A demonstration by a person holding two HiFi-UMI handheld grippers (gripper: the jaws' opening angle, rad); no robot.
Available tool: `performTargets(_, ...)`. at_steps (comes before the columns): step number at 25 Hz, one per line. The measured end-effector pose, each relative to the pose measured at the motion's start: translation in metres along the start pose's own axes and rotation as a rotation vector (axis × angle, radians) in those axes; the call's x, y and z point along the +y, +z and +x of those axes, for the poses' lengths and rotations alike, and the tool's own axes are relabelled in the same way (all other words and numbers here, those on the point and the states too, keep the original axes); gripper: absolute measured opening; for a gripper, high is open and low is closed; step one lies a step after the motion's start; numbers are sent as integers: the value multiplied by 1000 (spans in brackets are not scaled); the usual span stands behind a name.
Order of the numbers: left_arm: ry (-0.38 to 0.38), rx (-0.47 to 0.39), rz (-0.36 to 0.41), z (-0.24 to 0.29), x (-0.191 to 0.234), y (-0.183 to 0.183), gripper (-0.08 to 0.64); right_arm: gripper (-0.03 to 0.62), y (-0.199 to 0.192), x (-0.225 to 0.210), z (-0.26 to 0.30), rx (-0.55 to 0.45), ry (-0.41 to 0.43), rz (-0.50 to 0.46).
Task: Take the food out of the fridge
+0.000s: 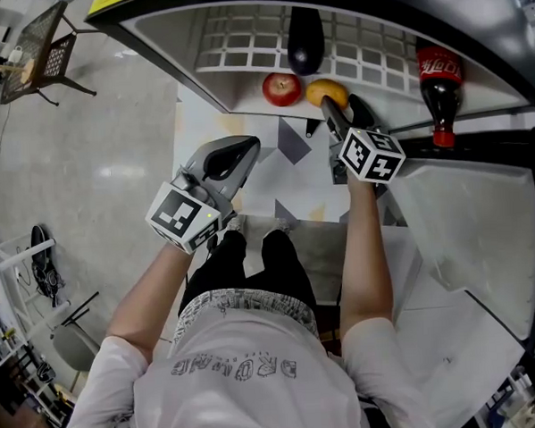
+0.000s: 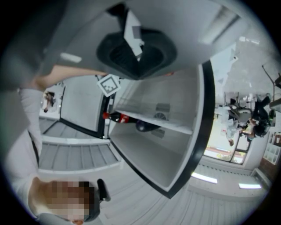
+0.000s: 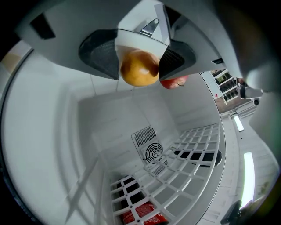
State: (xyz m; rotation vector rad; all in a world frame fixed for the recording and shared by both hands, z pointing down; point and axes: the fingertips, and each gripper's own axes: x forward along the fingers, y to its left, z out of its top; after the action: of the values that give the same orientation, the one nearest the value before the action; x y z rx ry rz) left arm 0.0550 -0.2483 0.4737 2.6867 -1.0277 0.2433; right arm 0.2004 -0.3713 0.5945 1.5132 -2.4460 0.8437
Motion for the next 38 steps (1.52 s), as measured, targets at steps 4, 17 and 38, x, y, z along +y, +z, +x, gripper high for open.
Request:
performTargets(4, 1, 1, -4, -1, 2, 0, 8, 253, -1, 2, 1, 0, 8, 7)
performTargets(17, -22, -2, -1, -10, 2, 3, 8, 244, 17, 10, -21, -63, -32, 1)
performTargets(38, -125, -77, 56, -44, -8, 57, 8, 244, 62, 90, -119, -168, -44, -59)
